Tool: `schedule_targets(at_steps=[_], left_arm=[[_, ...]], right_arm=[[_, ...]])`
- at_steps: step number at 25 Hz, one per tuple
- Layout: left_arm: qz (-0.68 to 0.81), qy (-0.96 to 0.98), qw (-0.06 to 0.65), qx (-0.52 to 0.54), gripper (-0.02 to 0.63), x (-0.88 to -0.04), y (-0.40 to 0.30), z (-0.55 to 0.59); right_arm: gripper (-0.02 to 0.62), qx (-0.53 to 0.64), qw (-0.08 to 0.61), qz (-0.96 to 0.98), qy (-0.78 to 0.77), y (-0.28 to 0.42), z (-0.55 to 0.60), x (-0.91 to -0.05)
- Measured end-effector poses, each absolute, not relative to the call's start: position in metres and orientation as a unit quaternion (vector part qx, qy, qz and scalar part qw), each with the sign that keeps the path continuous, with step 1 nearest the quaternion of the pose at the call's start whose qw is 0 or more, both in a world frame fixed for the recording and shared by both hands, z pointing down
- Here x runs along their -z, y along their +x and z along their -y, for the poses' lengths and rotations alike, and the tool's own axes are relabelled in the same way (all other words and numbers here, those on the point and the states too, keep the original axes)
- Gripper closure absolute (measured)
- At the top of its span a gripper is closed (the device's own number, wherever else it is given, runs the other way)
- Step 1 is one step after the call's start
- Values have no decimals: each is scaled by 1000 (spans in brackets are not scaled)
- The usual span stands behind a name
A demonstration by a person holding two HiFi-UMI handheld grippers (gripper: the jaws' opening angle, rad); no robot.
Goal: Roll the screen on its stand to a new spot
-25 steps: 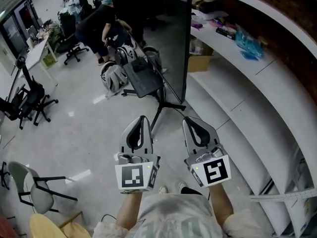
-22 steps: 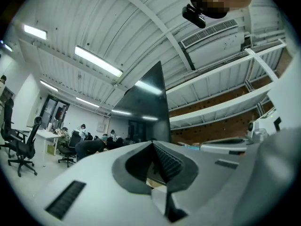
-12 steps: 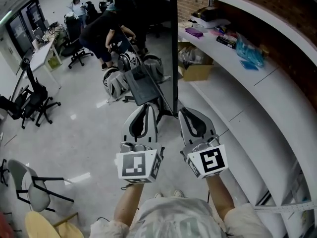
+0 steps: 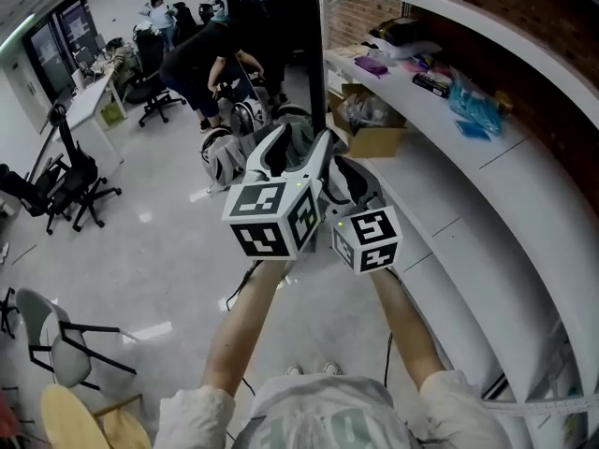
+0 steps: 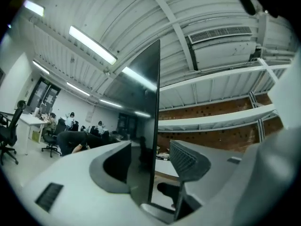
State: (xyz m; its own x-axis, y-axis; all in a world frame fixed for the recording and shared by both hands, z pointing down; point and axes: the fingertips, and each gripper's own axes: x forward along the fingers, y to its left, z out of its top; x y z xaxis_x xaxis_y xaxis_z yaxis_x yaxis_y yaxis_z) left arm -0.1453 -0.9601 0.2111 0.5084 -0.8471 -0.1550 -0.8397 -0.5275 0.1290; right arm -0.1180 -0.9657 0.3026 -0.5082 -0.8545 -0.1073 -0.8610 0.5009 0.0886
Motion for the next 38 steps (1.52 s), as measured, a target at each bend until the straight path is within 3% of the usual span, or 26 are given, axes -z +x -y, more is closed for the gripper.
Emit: schedule_targets(at_steps=[7,18,24,27,38], left_arm=[[523,850,-4,65,362,-208,-133,988],[530,847,-44,-5,362,-199,-130,1011],[565,822,-61,-19,362,-198,-128,1019],[576,812,-87,-26,356,-198,-128,1021],[573,815,-82,-11,362,-194,-128,1013]], right_arm=[[370,-12,61,-875,-480,-117,992,-309],[365,-55,55,-886,-458,-127,1003,-311],[347,-55,25,-871,-488,-130,1020,-317],[348,-47,35,-867,-494,-130,1020,-318],[350,-48,45,-867,-494,-129,1010,-312]])
